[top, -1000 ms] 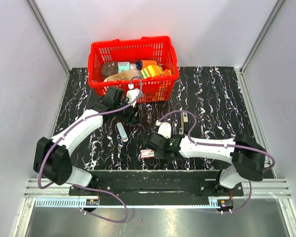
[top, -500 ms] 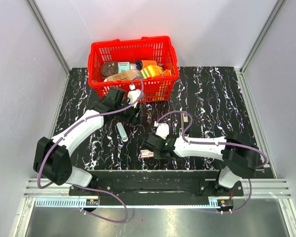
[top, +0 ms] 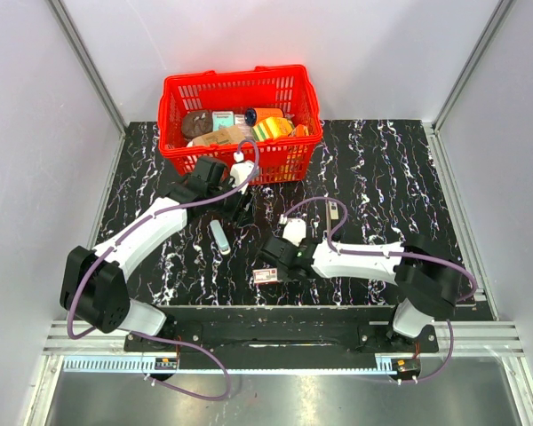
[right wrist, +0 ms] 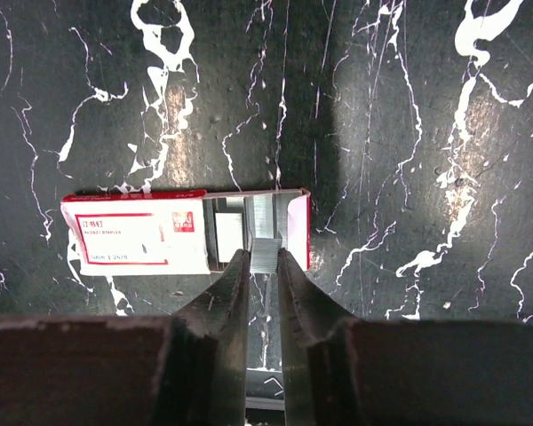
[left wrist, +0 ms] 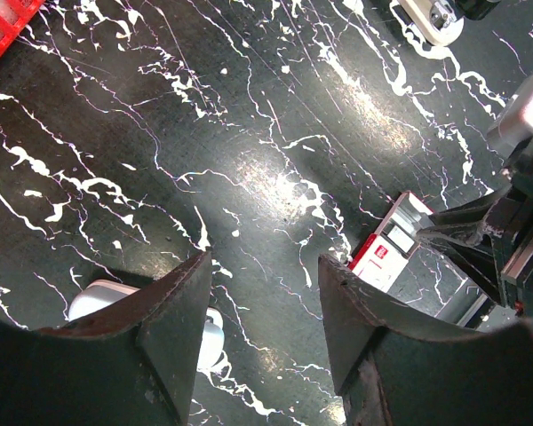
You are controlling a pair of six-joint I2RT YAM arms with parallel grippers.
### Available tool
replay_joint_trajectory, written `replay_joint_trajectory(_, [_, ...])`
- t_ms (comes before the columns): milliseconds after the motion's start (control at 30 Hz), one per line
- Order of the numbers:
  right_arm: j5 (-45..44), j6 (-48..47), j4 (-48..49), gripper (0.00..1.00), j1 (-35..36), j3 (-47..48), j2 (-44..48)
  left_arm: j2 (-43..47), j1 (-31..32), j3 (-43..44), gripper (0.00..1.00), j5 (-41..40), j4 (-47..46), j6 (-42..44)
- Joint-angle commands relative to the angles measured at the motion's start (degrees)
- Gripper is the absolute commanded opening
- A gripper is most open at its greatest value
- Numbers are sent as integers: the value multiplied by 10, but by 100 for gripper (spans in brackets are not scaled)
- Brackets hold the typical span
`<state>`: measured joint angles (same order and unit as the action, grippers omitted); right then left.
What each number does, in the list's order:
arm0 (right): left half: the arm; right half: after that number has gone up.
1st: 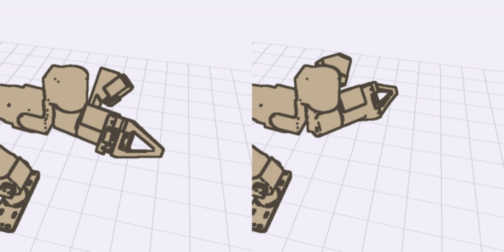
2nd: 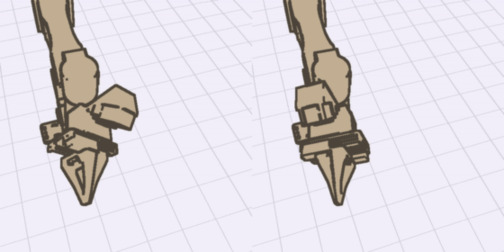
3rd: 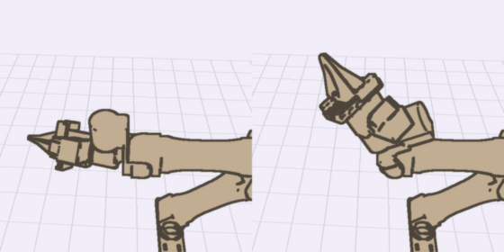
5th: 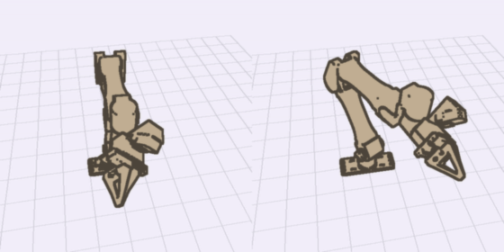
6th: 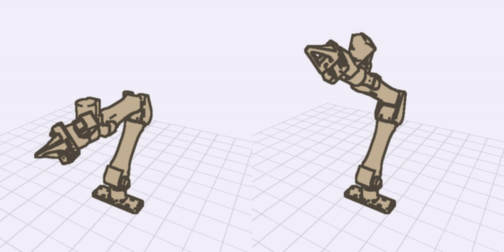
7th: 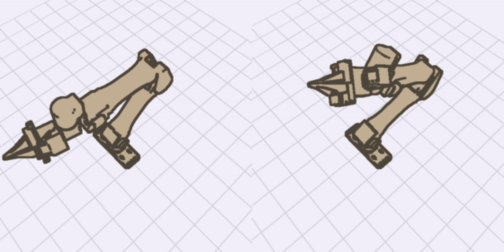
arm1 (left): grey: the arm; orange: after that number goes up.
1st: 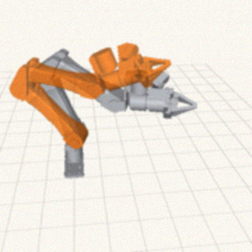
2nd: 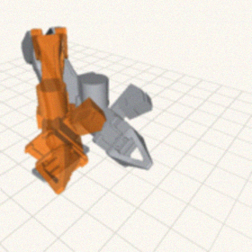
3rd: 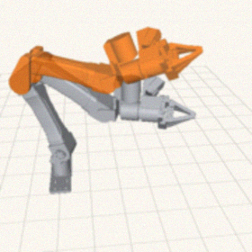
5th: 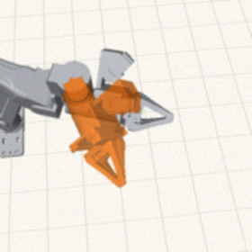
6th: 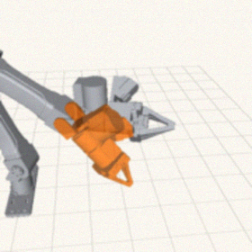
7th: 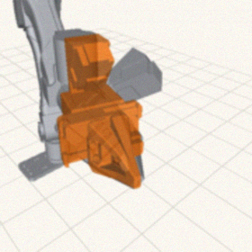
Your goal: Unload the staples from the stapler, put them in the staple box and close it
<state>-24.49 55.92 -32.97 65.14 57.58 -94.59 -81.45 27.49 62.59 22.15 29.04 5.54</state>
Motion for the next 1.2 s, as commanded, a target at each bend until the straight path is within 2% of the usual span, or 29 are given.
replay_joint_trajectory(0, [-8, -5, 16, 21, -11, 9, 5, 16, 2, 1, 55, -4, -13, 3])
replay_joint_trajectory(667, [11, -9, 19, 23, -19, 7, -16, 21, 4, 2, 56, 0, -9, 0])
replay_joint_trajectory(900, [11, -13, 20, 27, -23, 8, -16, 22, 4, 3, 56, 4, -8, -1])
replay_joint_trajectory(1167, [15, -14, 19, 29, -23, 9, -19, 23, 4, 3, 56, 3, -7, 0])
